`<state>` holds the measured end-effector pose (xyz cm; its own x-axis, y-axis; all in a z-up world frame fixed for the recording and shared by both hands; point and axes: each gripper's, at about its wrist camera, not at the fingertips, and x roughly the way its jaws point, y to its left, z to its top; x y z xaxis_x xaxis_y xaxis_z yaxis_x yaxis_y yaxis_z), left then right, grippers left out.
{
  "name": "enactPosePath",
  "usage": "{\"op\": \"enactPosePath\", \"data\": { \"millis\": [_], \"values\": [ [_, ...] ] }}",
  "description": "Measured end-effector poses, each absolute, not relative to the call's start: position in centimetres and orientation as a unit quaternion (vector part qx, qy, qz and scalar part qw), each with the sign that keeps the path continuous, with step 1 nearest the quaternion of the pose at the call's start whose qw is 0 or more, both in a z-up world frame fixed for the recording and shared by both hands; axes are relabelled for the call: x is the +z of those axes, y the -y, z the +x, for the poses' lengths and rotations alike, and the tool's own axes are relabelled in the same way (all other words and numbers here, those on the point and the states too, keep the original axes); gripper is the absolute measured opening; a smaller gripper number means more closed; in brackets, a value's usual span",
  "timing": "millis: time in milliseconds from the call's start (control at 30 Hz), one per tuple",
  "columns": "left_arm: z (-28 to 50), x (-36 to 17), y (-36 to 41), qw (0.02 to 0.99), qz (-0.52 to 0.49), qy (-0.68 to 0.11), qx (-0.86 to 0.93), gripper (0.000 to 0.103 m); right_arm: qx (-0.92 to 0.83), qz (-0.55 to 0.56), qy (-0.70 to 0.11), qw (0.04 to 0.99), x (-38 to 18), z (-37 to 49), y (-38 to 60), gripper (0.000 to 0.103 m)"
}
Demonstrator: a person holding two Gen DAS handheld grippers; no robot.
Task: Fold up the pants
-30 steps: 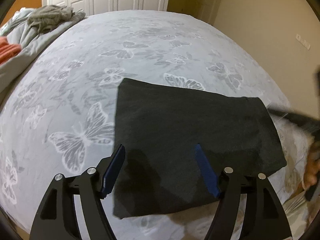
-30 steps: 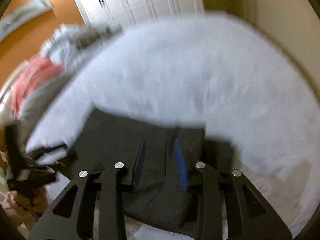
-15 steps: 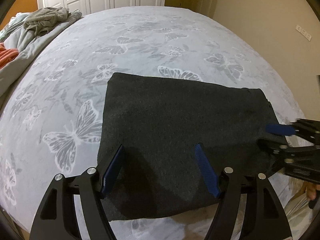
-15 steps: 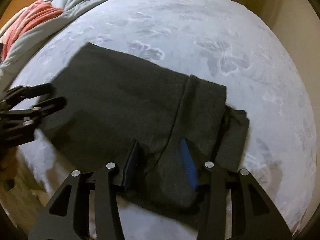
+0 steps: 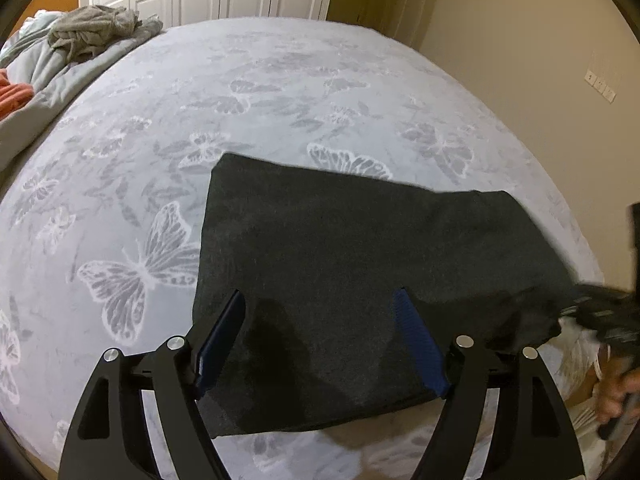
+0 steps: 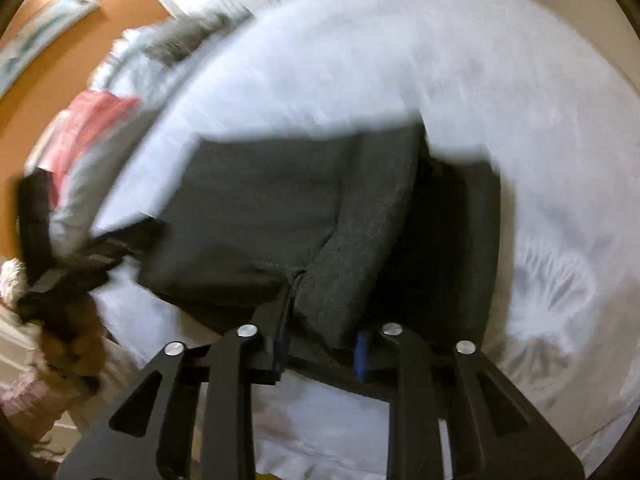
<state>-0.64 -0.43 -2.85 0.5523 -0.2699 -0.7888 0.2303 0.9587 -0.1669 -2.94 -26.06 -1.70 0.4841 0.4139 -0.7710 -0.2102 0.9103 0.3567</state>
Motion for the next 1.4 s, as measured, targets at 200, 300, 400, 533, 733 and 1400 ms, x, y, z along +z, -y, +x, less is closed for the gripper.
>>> {"op": "enactPosePath", "data": {
  "millis": [200, 300, 400, 533, 733, 1400],
  "values": [
    [-1.2, -3.9, 1.1, 0.872, -0.001, -0.466, -0.15, 0.08, 0.131, -0.017, -0.546, 0.828, -4.9, -3.4, 24.6, 0.042],
    [-1.5, -4.8, 1.5, 0.867, 0.018, -0.477, -0.145, 0.08, 0.146, 0.022, -0.484, 0.863, -1.1, -3.8, 25.7, 0.043],
    [-1.7, -5.1, 2.3, 0.864, 0.029, -0.481, -0.148, 0.08, 0.125, 0.069, -0.402, 0.904, 2.8, -4.1, 27.5, 0.044],
    [-1.9, -5.5, 3.3, 0.866, 0.048, -0.476, -0.148, 0.081, 0.142, 0.087, -0.396, 0.903, 3.2, -1.1, 26.4, 0.031],
    [-2.0, -5.4, 3.2, 0.868, 0.057, -0.471, -0.148, 0.081, 0.073, 0.005, -0.498, 0.864, -4.3, 3.7, 23.5, 0.029],
    [-2.3, -5.6, 3.9, 0.872, 0.068, -0.466, -0.137, 0.083, 0.091, 0.074, -0.532, 0.839, -4.9, -0.4, 25.6, 0.062]
  ]
}}
